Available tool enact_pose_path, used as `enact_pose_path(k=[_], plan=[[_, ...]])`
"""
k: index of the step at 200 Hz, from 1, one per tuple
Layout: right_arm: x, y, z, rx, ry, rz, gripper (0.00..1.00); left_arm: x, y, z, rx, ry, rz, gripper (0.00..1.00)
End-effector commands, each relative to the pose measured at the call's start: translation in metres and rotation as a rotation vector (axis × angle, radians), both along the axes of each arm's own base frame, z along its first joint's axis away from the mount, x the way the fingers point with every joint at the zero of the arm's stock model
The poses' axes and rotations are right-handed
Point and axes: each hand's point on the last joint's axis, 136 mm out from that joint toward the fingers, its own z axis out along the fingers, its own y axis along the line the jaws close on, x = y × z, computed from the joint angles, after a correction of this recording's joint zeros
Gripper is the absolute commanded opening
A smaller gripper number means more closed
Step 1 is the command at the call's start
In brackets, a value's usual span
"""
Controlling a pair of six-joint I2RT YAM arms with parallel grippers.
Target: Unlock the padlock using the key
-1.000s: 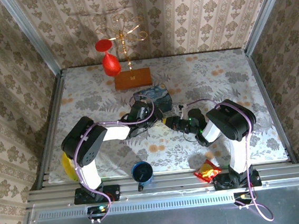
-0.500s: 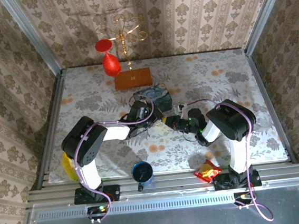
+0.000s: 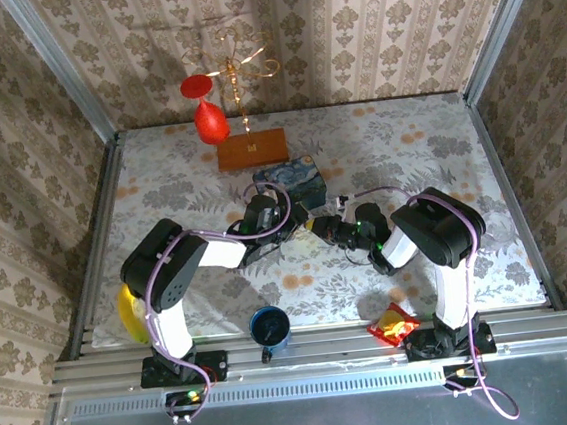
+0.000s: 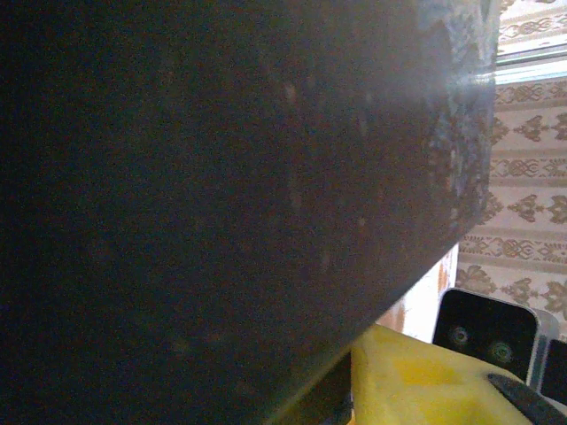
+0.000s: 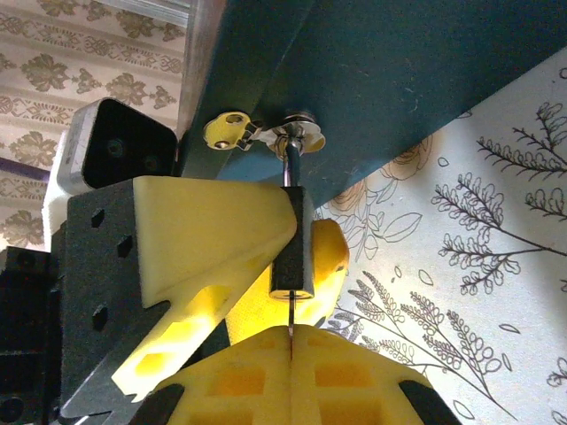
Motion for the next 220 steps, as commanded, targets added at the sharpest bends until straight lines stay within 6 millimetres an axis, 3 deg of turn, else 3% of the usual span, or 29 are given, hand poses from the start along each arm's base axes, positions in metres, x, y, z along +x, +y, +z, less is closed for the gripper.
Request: enact_pose_path(k=[1, 83, 156, 220], plan=[[0.006, 0.007, 0.024, 0.06, -0.038, -0.003, 0.0, -0.001, 0.0, -0.002, -0.049, 0.014, 0.011, 0.34], [0.006, 0.004, 0.017, 0.066, 0.003, -0.021, 0.0, 0.003, 0.008, -0.003, -0.053, -0.005, 0.051, 0.24], [0.001, -0.003, 0.014, 0.051, 0.009, -0.046, 0.22, 0.001, 0.007, -0.009, -0.075, 0.016, 0.055, 0.1], [-0.008, -0.016, 0.007, -0.063, 0.012, -0.065, 0.26, 0.0, 0.01, -0.009, -0.067, 0.016, 0.064, 0.0]])
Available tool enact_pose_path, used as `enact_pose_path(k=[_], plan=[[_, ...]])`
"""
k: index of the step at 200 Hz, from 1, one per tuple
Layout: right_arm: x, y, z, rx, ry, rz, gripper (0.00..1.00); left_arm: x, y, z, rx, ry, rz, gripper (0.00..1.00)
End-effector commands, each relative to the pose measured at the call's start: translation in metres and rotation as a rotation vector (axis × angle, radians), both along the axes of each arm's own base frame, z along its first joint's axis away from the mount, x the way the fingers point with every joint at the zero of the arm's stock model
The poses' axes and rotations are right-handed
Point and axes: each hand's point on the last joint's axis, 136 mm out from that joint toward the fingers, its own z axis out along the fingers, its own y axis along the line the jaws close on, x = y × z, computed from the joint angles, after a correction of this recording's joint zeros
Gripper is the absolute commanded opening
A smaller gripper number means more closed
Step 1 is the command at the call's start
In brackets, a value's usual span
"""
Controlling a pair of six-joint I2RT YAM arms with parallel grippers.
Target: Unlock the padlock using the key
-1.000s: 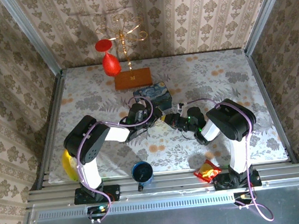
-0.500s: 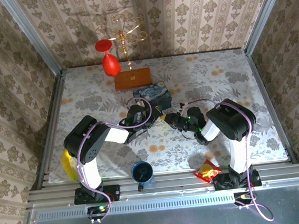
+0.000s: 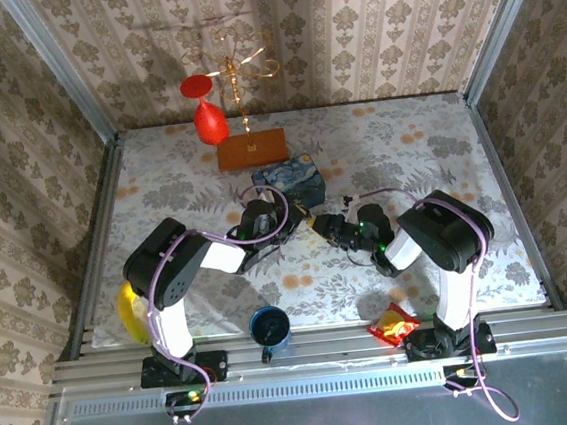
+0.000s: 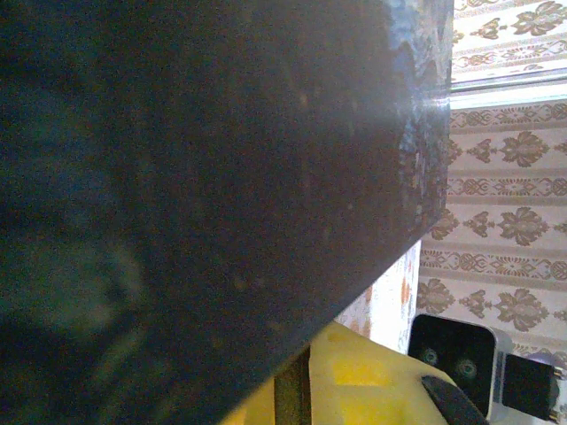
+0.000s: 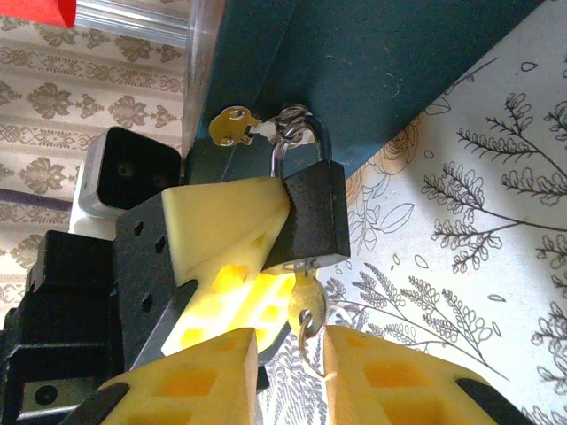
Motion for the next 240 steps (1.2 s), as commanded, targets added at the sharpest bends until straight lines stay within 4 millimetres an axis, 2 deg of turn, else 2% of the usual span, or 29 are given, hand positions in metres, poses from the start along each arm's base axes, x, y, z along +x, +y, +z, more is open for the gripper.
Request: enact_pose_path(k=[1, 32, 66, 73, 75, 82, 117, 143, 212, 216, 240], plan=[[-0.003, -0.007, 0.002, -0.076, -0.027, -0.017, 0.26, -0.004, 0.007, -0.015, 0.016, 0.047, 0.018, 0.0], [-0.01, -0.024, 0.001, -0.236, -0.027, -0.036, 0.27, -0.004, 0.007, -0.012, 0.022, 0.041, 0.015, 0.0], [-0.02, -0.042, 0.018, -0.467, -0.075, -0.022, 0.29, -0.005, 0.003, -0.012, 0.04, 0.044, -0.015, 0.01], [-0.024, -0.045, 0.016, -0.536, -0.076, -0.007, 0.29, -0.005, 0.003, -0.01, 0.043, 0.042, -0.019, 0.01], [-0.024, -0.046, 0.024, -0.543, -0.097, -0.01, 0.29, -0.005, 0.003, -0.011, 0.045, 0.042, -0.02, 0.01], [-0.027, -0.047, 0.029, -0.595, -0.119, 0.001, 0.3, -0.005, 0.003, -0.01, 0.046, 0.04, -0.02, 0.01], [-0.039, -0.042, 0.047, -0.83, -0.197, 0.07, 0.3, -0.005, 0.002, -0.005, 0.059, 0.036, -0.032, 0.01], [-0.041, -0.037, 0.05, -0.936, -0.223, 0.104, 0.3, -0.006, 0.001, -0.001, 0.064, 0.027, -0.043, 0.01], [-0.041, -0.024, 0.052, -1.096, -0.27, 0.172, 0.31, -0.005, -0.002, 0.002, 0.069, 0.027, -0.06, 0.02], [-0.041, -0.023, 0.043, -1.119, -0.254, 0.188, 0.31, -0.005, -0.002, 0.002, 0.07, 0.028, -0.062, 0.02], [-0.039, -0.022, 0.038, -1.161, -0.249, 0.201, 0.34, -0.006, -0.001, 0.002, 0.079, 0.036, -0.066, 0.02]])
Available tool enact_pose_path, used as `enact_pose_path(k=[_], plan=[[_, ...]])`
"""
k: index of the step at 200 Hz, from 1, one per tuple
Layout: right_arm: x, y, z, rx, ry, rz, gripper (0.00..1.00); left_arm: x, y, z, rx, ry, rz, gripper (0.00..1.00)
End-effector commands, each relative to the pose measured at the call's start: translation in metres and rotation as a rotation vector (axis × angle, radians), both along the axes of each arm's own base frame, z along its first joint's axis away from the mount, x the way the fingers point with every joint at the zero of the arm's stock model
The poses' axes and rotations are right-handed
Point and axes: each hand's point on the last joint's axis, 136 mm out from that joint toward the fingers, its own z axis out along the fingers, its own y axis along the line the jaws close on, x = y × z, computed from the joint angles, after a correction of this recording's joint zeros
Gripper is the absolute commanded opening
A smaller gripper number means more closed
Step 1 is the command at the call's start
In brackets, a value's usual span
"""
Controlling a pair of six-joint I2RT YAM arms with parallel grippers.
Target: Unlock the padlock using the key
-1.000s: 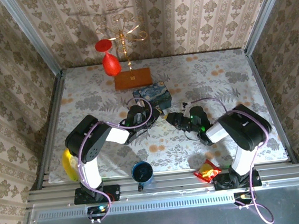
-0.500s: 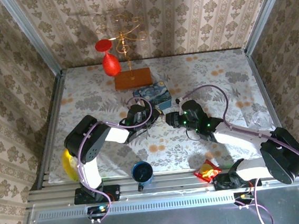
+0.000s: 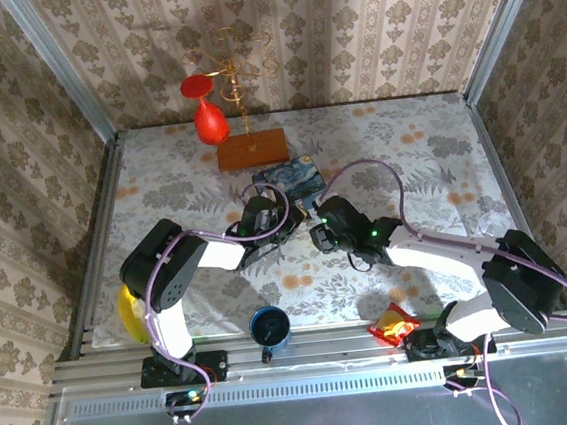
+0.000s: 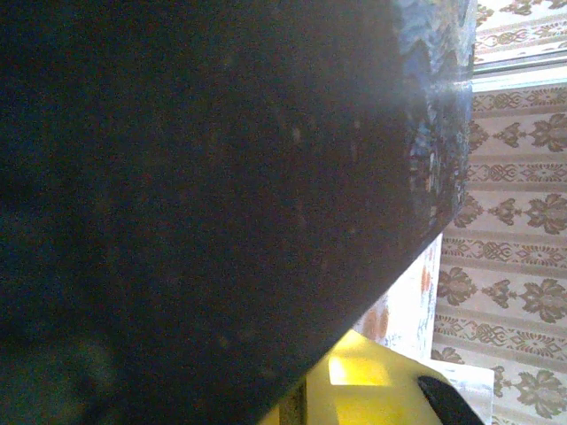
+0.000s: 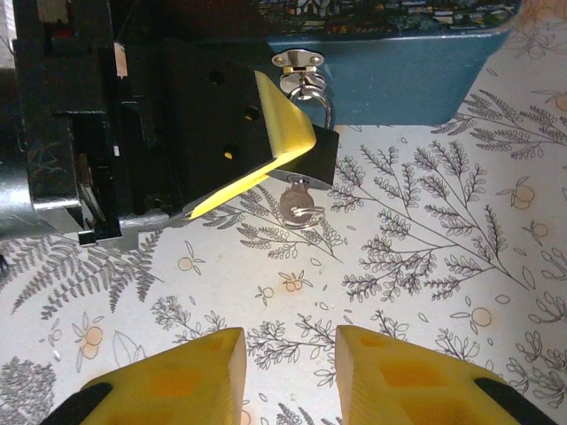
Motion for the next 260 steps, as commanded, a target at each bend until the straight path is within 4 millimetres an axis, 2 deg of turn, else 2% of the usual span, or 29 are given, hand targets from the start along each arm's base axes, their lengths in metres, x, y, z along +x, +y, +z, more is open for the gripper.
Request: enact_pose_path(k=[1, 30, 93, 129, 202, 260], plan=[[0.003, -0.008, -0.006, -0.112, -0.007, -0.004, 0.34, -0.002, 0.0, 0.004, 0.023, 0.011, -0.03, 0.02], [0.005, -0.005, -0.008, -0.124, -0.005, 0.0, 0.42, -0.003, 0.001, 0.003, 0.027, 0.02, -0.031, 0.02], [0.01, -0.004, -0.015, -0.149, 0.004, -0.009, 0.41, -0.004, -0.001, 0.002, 0.028, 0.035, -0.041, 0.02], [0.013, 0.003, -0.022, -0.153, 0.019, 0.008, 0.41, -0.005, -0.002, 0.001, 0.027, 0.041, -0.044, 0.02], [0.03, 0.017, -0.029, -0.185, 0.002, 0.021, 0.38, -0.008, -0.001, -0.002, 0.029, 0.052, -0.049, 0.01], [0.04, 0.016, -0.036, -0.26, -0.014, 0.0, 0.37, -0.008, 0.0, -0.002, 0.023, 0.057, -0.053, 0.02]])
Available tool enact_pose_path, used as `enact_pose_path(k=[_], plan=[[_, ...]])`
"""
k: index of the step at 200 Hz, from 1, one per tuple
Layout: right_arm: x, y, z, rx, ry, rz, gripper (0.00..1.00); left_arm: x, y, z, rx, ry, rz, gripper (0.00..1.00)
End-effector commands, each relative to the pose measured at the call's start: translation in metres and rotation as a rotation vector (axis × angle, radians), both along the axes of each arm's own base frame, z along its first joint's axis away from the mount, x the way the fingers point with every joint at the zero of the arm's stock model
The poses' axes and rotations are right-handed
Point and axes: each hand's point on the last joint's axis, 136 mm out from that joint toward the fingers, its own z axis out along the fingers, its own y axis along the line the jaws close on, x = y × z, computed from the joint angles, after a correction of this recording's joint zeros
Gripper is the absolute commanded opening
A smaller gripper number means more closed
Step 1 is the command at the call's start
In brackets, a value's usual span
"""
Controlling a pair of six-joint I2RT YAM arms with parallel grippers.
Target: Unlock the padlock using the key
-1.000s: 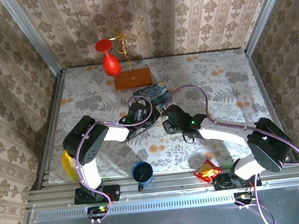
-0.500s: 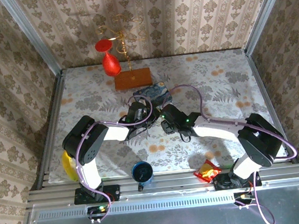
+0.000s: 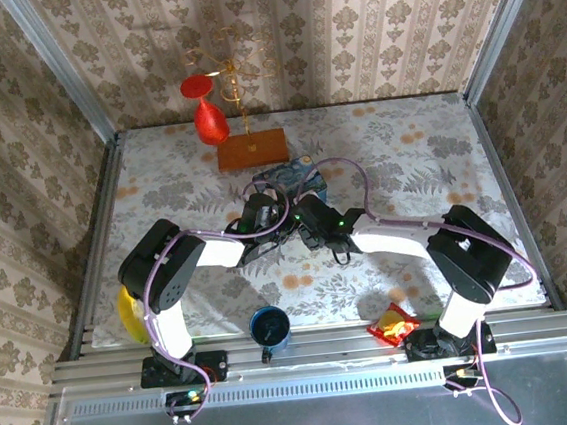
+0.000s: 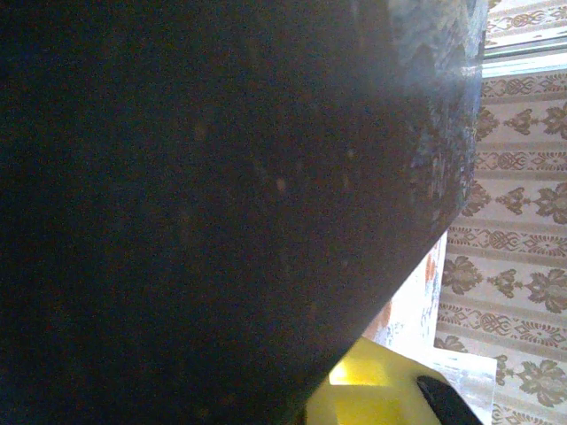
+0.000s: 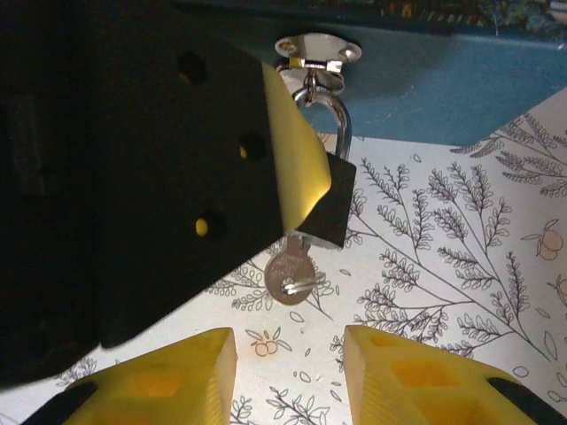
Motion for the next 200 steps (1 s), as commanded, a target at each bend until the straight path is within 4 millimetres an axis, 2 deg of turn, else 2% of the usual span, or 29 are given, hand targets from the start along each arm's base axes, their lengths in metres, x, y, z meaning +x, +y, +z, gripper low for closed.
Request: enact_pose_path(k=[1, 103, 200], plan=[[0.008, -0.001, 0.004, -0.058, -0.045, -0.01, 0.37, -0.006, 0.002, -0.004, 0.014, 0.028, -0.022, 0.02], [0.02, 0.01, 0.002, -0.169, -0.106, 0.0, 0.34, -0.006, 0.003, -0.007, 0.012, 0.04, -0.019, 0.02], [0.033, 0.018, 0.003, -0.138, -0.178, -0.004, 0.32, -0.007, 0.0, -0.008, 0.002, 0.045, -0.028, 0.02]])
